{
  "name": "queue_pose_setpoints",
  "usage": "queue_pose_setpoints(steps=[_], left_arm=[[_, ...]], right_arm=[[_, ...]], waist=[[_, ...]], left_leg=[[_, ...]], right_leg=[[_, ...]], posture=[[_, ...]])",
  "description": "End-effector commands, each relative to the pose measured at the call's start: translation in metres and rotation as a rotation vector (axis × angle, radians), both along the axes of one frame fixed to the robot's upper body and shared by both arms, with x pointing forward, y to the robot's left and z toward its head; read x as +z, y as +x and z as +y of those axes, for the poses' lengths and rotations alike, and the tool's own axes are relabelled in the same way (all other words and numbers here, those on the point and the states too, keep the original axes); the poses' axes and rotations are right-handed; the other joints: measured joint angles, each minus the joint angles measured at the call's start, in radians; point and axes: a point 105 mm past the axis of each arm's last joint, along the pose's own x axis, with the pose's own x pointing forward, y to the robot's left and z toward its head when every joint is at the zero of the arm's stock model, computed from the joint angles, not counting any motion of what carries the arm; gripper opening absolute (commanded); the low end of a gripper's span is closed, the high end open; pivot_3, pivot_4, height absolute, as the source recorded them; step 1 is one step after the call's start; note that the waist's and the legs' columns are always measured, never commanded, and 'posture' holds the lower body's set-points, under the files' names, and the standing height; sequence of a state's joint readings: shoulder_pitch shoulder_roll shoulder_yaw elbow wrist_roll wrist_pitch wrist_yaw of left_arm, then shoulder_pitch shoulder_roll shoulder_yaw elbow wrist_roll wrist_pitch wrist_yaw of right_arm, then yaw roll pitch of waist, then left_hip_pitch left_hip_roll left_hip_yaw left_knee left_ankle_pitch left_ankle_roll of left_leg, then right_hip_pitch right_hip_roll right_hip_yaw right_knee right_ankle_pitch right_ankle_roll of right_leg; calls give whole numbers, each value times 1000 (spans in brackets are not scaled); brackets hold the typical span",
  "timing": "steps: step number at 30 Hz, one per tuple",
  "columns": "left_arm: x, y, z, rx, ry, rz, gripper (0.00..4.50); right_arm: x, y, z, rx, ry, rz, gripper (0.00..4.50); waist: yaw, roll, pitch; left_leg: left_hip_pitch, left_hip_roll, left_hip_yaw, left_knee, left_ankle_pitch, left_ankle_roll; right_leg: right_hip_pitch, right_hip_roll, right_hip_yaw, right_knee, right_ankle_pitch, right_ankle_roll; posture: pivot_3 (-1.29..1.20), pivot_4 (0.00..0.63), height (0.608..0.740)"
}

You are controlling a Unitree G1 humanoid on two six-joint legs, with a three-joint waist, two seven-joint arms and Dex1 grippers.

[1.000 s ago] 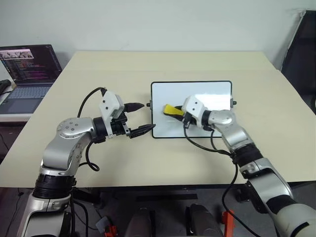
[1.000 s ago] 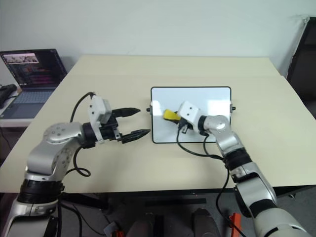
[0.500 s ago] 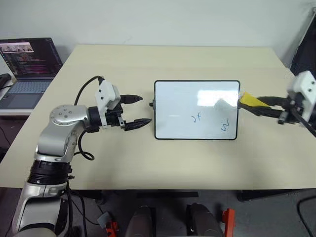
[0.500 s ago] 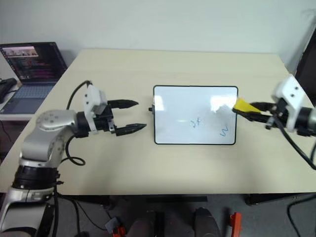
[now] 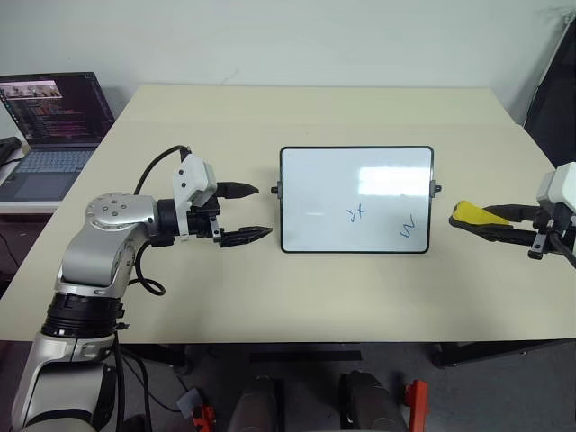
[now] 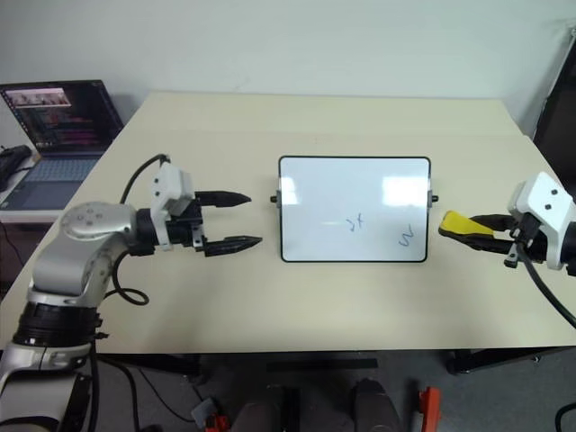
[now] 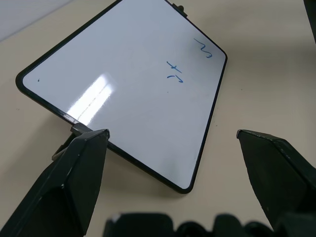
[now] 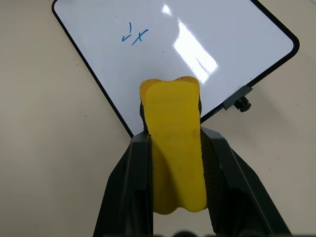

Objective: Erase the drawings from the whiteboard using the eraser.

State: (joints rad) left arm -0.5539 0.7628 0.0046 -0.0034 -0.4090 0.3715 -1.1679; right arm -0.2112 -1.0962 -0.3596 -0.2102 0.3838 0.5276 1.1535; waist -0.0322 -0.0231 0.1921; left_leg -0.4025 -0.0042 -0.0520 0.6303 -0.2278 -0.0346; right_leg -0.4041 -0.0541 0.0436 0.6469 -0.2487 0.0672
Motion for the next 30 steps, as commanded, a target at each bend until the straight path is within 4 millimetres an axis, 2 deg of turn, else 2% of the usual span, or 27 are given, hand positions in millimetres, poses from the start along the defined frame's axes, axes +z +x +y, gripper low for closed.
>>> queue_pose_setpoints(steps=[1, 12, 17, 20, 22, 25, 30], left_arm=[[9, -3, 1, -1, 12, -37, 4500], [9, -1, 1, 15, 0, -39, 4500], [12, -1, -3, 9, -19, -44, 4500], [3, -3, -14, -18, -38, -19, 4500], [-12, -4, -18, -28, -32, 7, 4500], [-16, -7, -24, -37, -43, 12, 4500], [-14, -10, -27, -45, -57, 10, 4500]], right_arm=[[10, 0, 3, 22, -8, -45, 960], [11, 5, 6, 27, -6, -51, 960], [29, 16, 16, 15, 85, -167, 960], [24, 38, 62, 64, 201, -276, 960], [11, 57, 88, 45, 231, -324, 960], [4, 81, 101, -35, 275, -386, 960], [-6, 104, 110, -84, 286, -421, 960]], waist=[[1, 0, 0], [1, 0, 0], [-3, 0, 0], [-7, -2, -1], [-11, -2, -1], [-11, -1, -1], [6, -1, -1]], left_leg=[[0, 0, 0, 0, 0, 0], [0, 0, 0, 0, 0, 0], [0, 0, 0, 0, 0, 0], [1, 1, 0, 0, 0, 0], [2, 1, 0, 1, 0, 0], [1, 0, 0, 1, 0, -1], [-1, -1, -1, 1, 0, -1]], right_leg=[[0, 0, 0, 0, 0, 0], [0, 0, 0, 0, 0, 0], [0, 0, 0, 1, 0, 0], [0, 1, 0, 1, 0, 0], [1, 1, 0, 2, 0, 0], [-1, 0, 1, 5, 0, -1], [-2, -1, -1, 4, 1, -1]], posture=[[0, 150, 740], [0, 150, 740], [0, 150, 740], [0, 150, 740], [0, 150, 740], [0, 150, 740], [0, 150, 740]])
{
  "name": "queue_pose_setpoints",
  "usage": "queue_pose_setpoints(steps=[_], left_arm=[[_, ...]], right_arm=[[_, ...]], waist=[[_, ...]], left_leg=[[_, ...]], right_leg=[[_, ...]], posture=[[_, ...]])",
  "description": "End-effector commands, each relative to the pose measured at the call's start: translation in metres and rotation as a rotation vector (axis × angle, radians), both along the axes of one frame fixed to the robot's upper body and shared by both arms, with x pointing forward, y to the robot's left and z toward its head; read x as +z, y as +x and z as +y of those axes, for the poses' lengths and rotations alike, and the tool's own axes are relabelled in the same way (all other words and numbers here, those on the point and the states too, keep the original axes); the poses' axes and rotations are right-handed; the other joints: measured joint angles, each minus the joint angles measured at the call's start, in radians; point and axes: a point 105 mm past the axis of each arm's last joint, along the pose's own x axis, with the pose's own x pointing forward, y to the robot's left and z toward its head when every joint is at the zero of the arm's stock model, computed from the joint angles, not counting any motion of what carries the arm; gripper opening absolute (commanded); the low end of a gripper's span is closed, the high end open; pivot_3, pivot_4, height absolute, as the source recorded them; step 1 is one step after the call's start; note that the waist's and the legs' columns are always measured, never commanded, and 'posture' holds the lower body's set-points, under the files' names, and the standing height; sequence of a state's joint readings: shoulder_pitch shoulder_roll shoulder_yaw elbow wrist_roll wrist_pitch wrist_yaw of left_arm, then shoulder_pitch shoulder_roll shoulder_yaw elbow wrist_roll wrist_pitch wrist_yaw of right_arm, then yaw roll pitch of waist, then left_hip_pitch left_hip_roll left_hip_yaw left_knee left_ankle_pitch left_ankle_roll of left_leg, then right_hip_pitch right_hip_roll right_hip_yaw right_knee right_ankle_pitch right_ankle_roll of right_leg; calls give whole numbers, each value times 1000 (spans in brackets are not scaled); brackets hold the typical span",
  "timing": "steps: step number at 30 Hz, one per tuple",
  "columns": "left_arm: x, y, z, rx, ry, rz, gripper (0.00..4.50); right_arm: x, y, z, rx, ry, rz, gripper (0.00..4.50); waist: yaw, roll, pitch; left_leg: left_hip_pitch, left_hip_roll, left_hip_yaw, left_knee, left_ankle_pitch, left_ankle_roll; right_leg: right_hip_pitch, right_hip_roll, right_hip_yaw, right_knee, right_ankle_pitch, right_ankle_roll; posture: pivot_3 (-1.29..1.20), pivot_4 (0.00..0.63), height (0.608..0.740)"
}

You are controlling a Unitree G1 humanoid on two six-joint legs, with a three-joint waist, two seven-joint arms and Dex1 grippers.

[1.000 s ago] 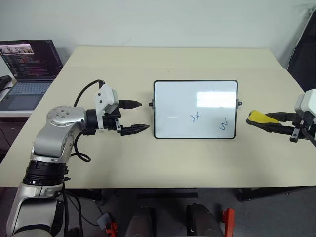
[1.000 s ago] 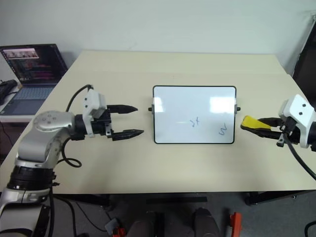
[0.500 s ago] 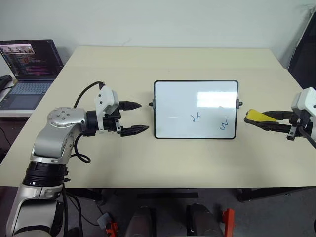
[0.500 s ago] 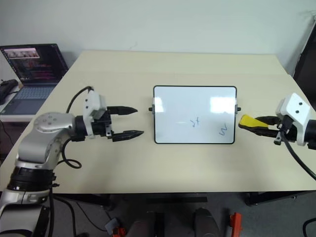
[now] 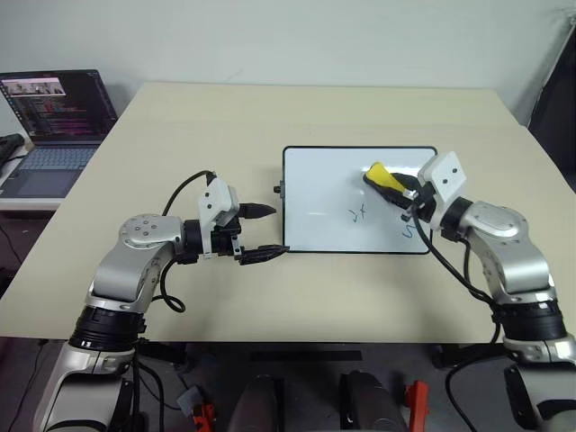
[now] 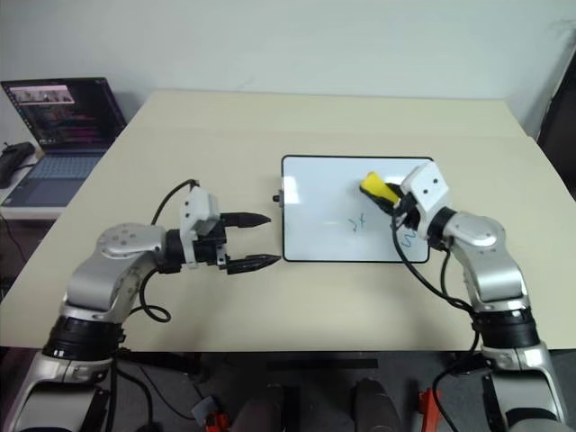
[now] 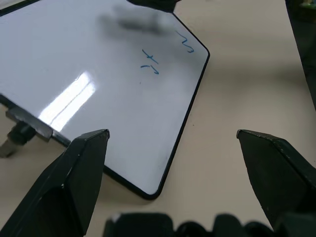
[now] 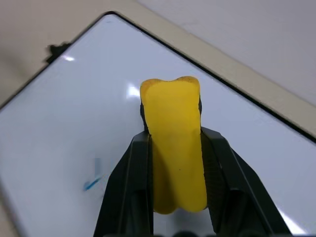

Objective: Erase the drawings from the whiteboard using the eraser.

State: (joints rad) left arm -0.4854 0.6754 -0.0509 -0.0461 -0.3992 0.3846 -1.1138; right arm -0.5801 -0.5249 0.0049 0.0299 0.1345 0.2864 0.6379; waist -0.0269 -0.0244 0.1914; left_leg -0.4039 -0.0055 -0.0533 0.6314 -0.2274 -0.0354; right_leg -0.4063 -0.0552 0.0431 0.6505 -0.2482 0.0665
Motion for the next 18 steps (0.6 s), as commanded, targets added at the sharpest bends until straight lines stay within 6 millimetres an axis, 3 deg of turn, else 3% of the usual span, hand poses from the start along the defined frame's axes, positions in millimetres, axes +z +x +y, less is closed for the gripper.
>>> queue_pose_setpoints(steps=[1, 5, 8, 16, 18], left_arm=[[16, -5, -3, -18, -15, -63, 4500], [16, -6, -2, -12, -16, -63, 4500], [16, -7, -1, -4, -16, -61, 4500], [16, -10, 3, 5, -10, -60, 4500], [16, -9, 3, 6, -8, -61, 4500]], right_arm=[[6, 10, 5, -17, -12, -78, 960], [-18, 17, 11, -7, -71, -40, 960], [-48, 15, 15, 37, -154, 17, 960], [-108, -18, 39, 221, -236, 203, 960], [-113, -25, 43, 250, -238, 230, 960]], waist=[[0, 0, 0], [-3, 0, 0], [-6, -1, 0], [-17, -1, -2], [-19, -1, -2]], left_leg=[[0, 0, 0, 0, 0, 0], [0, 0, 0, 0, 0, 0], [2, 0, 0, 0, 0, 0], [7, 1, 0, 5, 0, 0], [8, 2, -1, 8, 0, 0]], right_leg=[[0, 0, 0, 0, 0, 0], [0, 0, 0, 0, 0, 0], [1, 0, 0, 1, 0, 0], [4, 2, 1, 11, -1, -2], [6, 2, 1, 12, -2, -2]], posture=[[0, 150, 740], [0, 150, 740], [0, 150, 740], [0, 150, 740], [0, 150, 740]])
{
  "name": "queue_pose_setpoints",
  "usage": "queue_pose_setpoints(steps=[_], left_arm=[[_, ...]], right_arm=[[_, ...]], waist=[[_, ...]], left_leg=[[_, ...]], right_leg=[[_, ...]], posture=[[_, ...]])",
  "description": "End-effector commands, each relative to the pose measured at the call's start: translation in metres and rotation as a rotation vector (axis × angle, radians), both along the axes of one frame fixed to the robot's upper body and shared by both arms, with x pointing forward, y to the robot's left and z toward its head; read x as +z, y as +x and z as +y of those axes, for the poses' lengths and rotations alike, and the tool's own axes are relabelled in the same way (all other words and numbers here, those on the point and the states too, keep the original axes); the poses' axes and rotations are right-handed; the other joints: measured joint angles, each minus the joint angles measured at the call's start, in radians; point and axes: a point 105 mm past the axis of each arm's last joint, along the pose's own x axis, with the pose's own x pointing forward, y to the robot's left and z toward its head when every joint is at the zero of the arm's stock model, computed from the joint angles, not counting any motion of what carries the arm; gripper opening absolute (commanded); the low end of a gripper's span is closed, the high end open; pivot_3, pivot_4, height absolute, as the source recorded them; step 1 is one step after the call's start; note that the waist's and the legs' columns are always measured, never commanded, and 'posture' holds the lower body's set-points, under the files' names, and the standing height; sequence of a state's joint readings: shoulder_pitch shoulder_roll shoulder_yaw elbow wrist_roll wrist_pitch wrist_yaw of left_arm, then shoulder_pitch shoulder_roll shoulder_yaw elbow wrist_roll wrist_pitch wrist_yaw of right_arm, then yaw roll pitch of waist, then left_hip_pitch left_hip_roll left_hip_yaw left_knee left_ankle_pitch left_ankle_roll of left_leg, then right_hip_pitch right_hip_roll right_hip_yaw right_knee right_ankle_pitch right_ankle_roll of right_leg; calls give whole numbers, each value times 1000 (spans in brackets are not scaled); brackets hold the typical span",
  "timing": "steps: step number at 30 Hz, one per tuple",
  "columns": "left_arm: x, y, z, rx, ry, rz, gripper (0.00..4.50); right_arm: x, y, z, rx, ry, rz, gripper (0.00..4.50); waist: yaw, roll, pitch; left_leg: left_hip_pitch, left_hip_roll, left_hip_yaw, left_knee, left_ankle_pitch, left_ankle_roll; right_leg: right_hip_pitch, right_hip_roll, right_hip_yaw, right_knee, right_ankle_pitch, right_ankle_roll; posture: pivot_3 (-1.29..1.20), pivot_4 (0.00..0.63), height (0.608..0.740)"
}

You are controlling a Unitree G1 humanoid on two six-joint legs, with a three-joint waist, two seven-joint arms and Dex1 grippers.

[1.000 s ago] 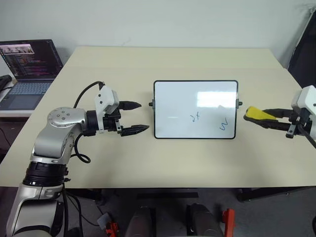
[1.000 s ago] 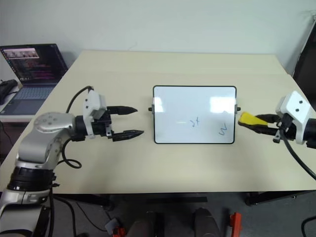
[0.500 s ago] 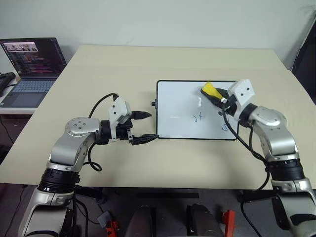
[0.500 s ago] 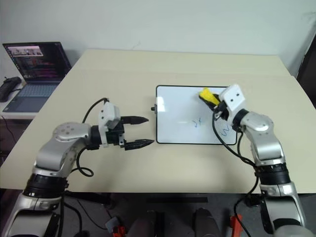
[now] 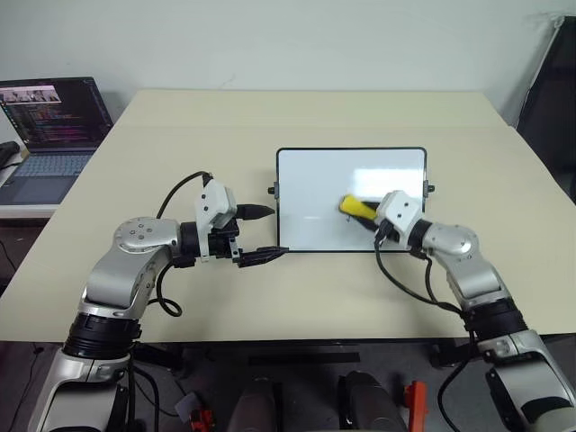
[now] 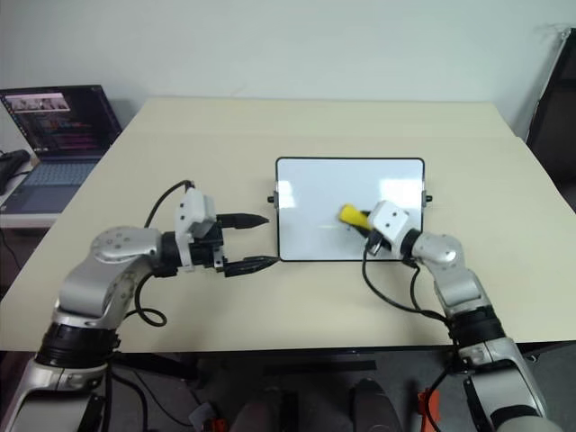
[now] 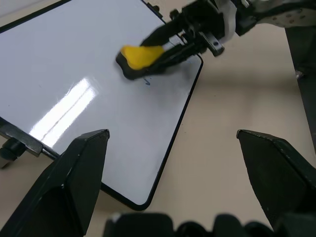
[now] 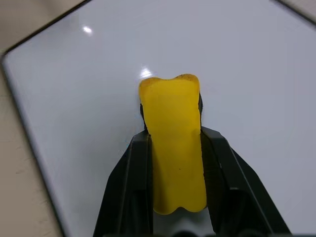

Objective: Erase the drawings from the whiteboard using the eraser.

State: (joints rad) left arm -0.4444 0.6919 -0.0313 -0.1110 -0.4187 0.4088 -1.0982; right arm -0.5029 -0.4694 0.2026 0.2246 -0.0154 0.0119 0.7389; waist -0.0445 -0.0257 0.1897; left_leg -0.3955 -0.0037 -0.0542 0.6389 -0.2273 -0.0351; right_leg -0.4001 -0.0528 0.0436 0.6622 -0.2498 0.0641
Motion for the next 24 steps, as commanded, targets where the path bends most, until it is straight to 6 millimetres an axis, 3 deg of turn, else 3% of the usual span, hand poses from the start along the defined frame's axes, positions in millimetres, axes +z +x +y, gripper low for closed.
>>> queue_pose_setpoints(steps=[1, 6, 12, 15, 18, 21, 24], left_arm=[[15, -1, 2, 0, -6, -59, 4500], [16, 1, 1, -3, -1, -61, 4500], [18, 3, -1, -10, -4, -68, 4500], [23, 4, 1, -12, 8, -87, 4500], [27, 2, 3, -20, 49, -105, 4500], [38, 2, 6, -13, 48, -131, 4500], [50, 2, 11, 0, 37, -158, 4500]], right_arm=[[-27, -12, 4, 28, -40, 125, 960], [10, 15, -13, -99, -7, -19, 960], [57, 37, -31, -208, 22, -175, 960], [71, 8, -17, -29, 20, -110, 960], [83, -19, -16, 66, 2, -47, 960], [103, -40, -36, 65, -11, -27, 960], [126, -55, -73, -2, 43, 0, 960]], waist=[[-4, 0, 0], [-6, 0, 0], [-5, 0, 0], [-1, 0, 1], [3, 1, 1], [10, 1, 1], [15, 1, 1]], left_leg=[[1, 0, 0, 2, 0, 0], [12, 0, 0, 6, 0, 0], [11, 0, 0, 5, 1, 1], [9, 0, -1, 3, 0, 1], [1, 0, -3, 2, -1, 0], [-9, -1, -3, 2, -1, -1], [-10, -1, -3, 2, -2, -1]], right_leg=[[2, 0, 0, 0, 0, 0], [14, 0, 0, -1, -4, 1], [13, 0, 0, -1, -3, 0], [11, 0, -1, -2, 0, 0], [5, 0, -2, -2, -1, 0], [-6, -1, -2, -1, -2, 0], [-7, -2, -3, -2, -2, 1]], posture=[[0, 150, 740], [0, 150, 740], [0, 150, 740], [0, 150, 740], [0, 150, 740], [0, 150, 740], [0, 150, 740]])
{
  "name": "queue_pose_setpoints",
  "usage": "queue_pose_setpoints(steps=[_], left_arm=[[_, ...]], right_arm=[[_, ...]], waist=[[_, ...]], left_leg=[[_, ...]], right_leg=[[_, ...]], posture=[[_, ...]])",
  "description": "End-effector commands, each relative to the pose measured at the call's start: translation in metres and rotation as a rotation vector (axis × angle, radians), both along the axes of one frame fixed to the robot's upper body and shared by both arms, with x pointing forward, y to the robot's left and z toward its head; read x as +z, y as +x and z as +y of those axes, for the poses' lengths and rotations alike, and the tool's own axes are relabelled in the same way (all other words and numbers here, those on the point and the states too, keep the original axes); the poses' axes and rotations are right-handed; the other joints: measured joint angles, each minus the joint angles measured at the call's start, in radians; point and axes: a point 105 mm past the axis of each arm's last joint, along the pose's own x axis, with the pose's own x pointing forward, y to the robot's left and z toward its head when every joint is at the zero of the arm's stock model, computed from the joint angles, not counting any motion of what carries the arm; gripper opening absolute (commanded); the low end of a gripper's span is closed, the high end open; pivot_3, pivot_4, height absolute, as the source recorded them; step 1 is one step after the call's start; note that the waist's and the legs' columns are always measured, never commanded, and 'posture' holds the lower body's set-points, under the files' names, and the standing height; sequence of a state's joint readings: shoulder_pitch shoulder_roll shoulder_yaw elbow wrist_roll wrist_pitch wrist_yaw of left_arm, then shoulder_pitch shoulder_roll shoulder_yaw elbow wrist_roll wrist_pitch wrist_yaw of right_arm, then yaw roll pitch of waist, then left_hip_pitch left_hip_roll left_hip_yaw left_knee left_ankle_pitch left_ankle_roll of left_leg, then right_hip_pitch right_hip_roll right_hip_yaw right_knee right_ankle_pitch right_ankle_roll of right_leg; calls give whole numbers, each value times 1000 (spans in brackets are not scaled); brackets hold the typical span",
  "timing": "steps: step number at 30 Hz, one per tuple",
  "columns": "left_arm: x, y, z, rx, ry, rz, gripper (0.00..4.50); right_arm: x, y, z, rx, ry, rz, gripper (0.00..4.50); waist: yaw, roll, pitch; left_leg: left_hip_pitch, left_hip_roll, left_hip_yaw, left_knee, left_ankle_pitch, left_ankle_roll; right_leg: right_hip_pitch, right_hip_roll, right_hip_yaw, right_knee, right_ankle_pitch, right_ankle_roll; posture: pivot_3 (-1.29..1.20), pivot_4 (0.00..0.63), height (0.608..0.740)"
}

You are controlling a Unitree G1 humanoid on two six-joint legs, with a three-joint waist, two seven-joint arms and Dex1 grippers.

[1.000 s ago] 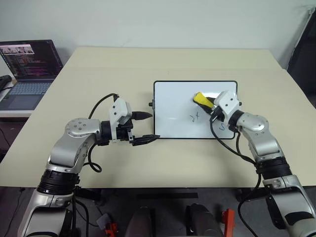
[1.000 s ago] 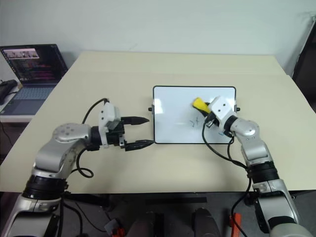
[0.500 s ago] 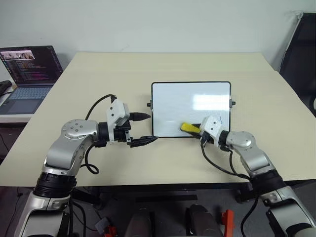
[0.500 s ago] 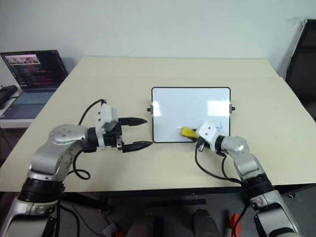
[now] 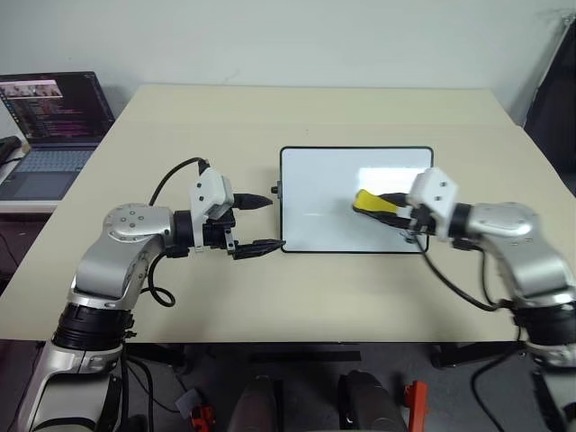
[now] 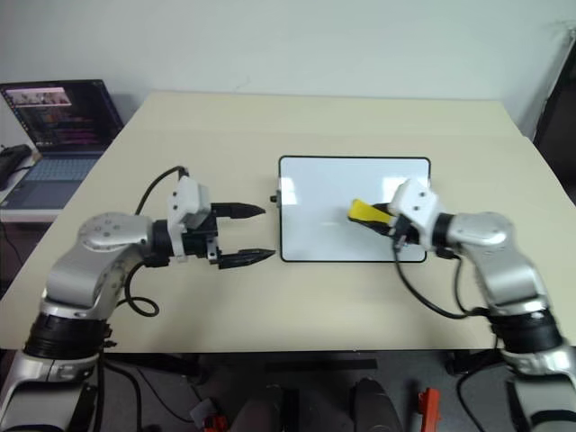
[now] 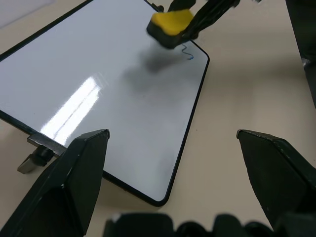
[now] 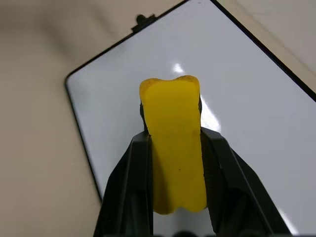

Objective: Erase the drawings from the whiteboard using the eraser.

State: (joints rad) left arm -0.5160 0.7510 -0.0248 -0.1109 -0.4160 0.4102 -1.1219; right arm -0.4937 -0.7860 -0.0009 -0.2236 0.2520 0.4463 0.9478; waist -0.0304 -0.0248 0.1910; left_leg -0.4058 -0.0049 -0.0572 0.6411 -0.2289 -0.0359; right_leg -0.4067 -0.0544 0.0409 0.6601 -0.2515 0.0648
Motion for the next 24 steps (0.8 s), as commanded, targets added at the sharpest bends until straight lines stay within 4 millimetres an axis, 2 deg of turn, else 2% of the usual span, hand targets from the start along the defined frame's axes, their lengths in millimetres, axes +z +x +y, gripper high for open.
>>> queue_pose_setpoints(steps=[1, 5, 9, 16, 24], left_arm=[[31, -2, 7, 6, -29, -93, 4500], [32, 0, 12, 19, -12, -92, 4500], [24, 2, 17, 31, 26, -82, 4500], [15, 7, 13, 18, 44, -74, 4500], [9, 10, 21, 43, 57, -65, 4500]], right_arm=[[39, -22, -39, -65, 82, -18, 960], [32, -35, -83, -178, 22, 39, 960], [18, -47, -110, -239, -29, 96, 960], [8, -49, -118, -257, -52, 123, 960], [-3, -52, -116, -247, -25, 169, 960]], waist=[[2, 0, 0], [4, -1, 0], [0, -1, 0], [-5, -1, 0], [-1, -1, 0]], left_leg=[[0, 0, 0, 0, 0, 0], [1, 0, 0, 1, 0, 0], [2, 0, 3, 1, 0, 0], [4, 1, 5, 1, 0, 0], [4, 1, 4, 2, 0, 0]], right_leg=[[1, 0, 0, 0, 0, 0], [2, 0, -1, -1, 0, 0], [2, 0, 1, -1, -1, 1], [2, 1, 3, 1, -3, 5], [3, 1, 3, 1, -3, 5]], posture=[[0, 150, 740], [0, 150, 740], [0, 150, 740], [0, 150, 740], [0, 150, 740]])
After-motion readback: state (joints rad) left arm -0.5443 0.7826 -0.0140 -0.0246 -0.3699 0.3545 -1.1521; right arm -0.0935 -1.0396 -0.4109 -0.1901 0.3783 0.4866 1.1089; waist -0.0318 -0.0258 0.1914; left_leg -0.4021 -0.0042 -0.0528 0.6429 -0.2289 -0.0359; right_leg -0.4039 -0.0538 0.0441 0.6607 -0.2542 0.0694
